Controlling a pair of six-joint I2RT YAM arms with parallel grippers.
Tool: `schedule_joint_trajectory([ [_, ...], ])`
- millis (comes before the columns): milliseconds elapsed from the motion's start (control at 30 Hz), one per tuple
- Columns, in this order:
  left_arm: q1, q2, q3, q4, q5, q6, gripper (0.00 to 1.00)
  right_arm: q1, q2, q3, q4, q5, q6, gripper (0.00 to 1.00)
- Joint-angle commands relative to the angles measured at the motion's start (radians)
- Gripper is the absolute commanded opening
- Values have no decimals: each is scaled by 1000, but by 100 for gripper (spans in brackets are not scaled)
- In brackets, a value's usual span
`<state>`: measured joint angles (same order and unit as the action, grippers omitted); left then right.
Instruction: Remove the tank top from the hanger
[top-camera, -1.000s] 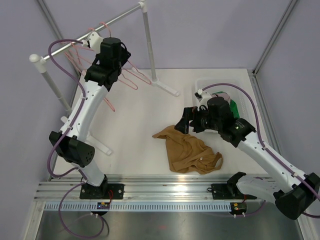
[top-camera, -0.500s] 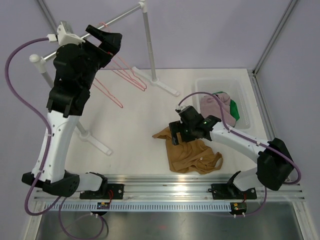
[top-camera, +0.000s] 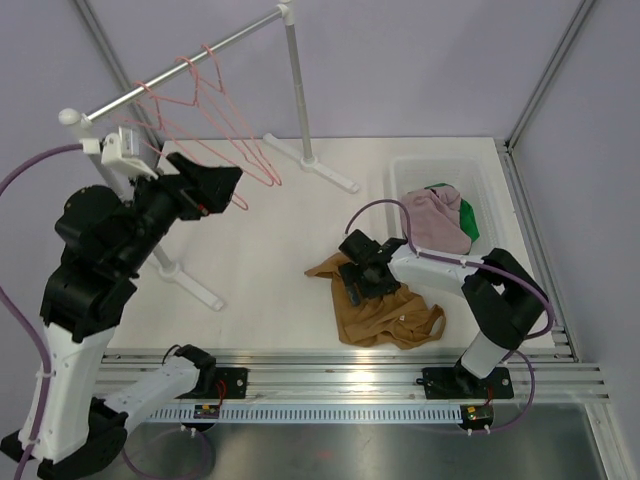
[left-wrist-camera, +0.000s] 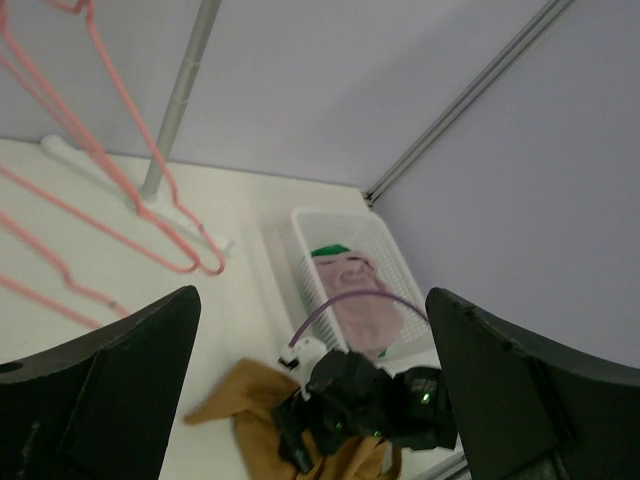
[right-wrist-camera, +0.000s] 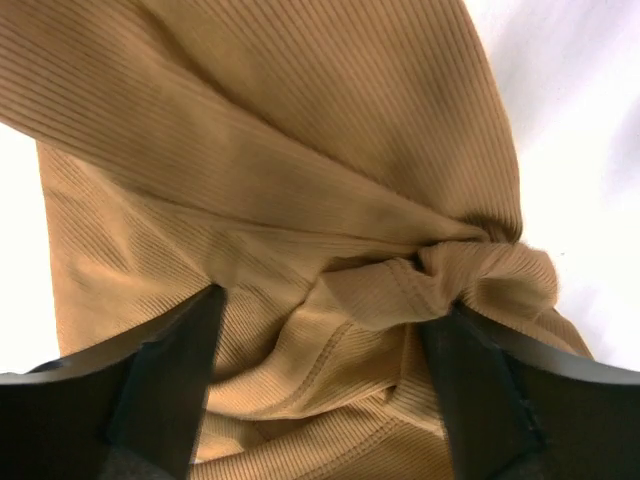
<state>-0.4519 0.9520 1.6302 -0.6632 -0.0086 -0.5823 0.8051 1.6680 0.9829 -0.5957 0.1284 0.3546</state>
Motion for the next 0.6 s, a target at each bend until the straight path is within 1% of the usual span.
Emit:
schedule_joint_trajectory([
  [0,-4,-161,-122,-90,-66,81,99,35,62,5,51,-26,9,81],
  [33,-4,-189,-147,-125,-85,90,99,48,70,11,53,-35,0,71],
  [67,-4,-214,-183,-147,-100,94,99,52,76,23,57,-38,-2,55],
  [133,-4,-278,-210,-203,-132,122,99,66,65,42,53,-4,4,32],
  [167,-4,-300,-225,-217,-137,133,99,68,50,49,48,3,6,26],
  [200,-4,-321,-254,-222,-110,154,99,69,12,59,45,13,4,15],
  [233,-4,-375,-280,-205,-78,207,99,69,-11,85,19,33,7,0],
  [267,-4,-404,-305,-185,-52,229,99,71,-39,98,8,43,6,0],
  [300,-4,-433,-363,-168,-3,246,99,71,-100,111,-2,54,4,0],
  [333,-4,-468,-389,-136,2,283,99,71,-129,129,-13,63,1,0],
  [367,-4,-526,-411,-128,36,295,99,69,-158,173,-48,89,0,0],
  [400,-4,-560,-437,-128,30,303,99,69,-207,200,-68,106,-3,0],
  [433,-4,-588,-482,-119,30,314,99,69,-229,259,-111,147,-9,0],
  [467,-2,-652,-513,-115,29,317,99,69,-247,292,-134,171,-12,0],
  [500,-2,-683,-542,-96,25,314,99,71,-275,325,-157,198,-19,0],
  [533,-2,-715,-603,-87,28,314,99,68,-284,361,-180,230,-31,0],
  [567,-2,-781,-630,-76,35,317,99,66,-290,435,-220,293,-37,0],
])
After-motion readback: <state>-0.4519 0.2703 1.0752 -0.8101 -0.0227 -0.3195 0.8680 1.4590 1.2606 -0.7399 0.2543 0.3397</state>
